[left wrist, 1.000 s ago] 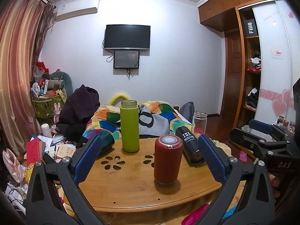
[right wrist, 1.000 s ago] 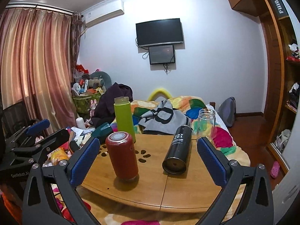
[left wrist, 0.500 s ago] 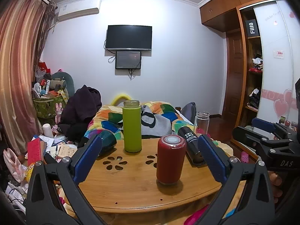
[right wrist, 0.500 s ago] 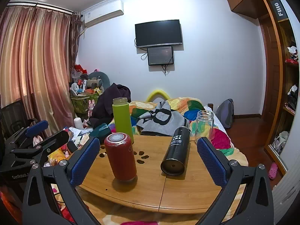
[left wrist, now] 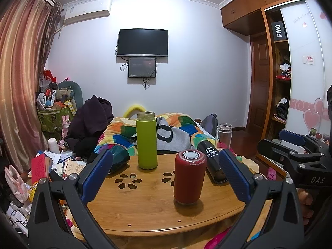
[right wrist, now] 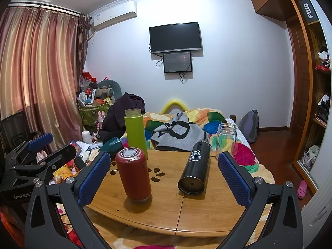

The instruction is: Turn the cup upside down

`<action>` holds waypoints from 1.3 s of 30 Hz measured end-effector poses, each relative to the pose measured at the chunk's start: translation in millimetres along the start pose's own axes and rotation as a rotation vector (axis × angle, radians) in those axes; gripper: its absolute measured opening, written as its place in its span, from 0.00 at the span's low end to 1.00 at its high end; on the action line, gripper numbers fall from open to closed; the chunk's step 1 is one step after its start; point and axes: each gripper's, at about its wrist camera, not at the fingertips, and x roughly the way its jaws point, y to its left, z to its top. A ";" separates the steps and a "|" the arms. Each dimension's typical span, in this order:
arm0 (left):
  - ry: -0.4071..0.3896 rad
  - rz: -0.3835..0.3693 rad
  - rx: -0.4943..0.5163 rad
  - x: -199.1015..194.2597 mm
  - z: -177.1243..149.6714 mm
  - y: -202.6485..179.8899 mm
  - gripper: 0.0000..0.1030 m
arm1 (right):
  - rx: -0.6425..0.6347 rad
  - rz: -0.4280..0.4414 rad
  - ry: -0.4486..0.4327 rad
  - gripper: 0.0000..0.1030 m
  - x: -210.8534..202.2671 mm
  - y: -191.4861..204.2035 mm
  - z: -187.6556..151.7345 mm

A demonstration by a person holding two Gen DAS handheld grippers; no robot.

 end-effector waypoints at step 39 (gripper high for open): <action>-0.006 -0.022 0.003 -3.1 2.2 -3.0 1.00 | 0.001 -0.001 0.002 1.00 1.0 -0.4 0.9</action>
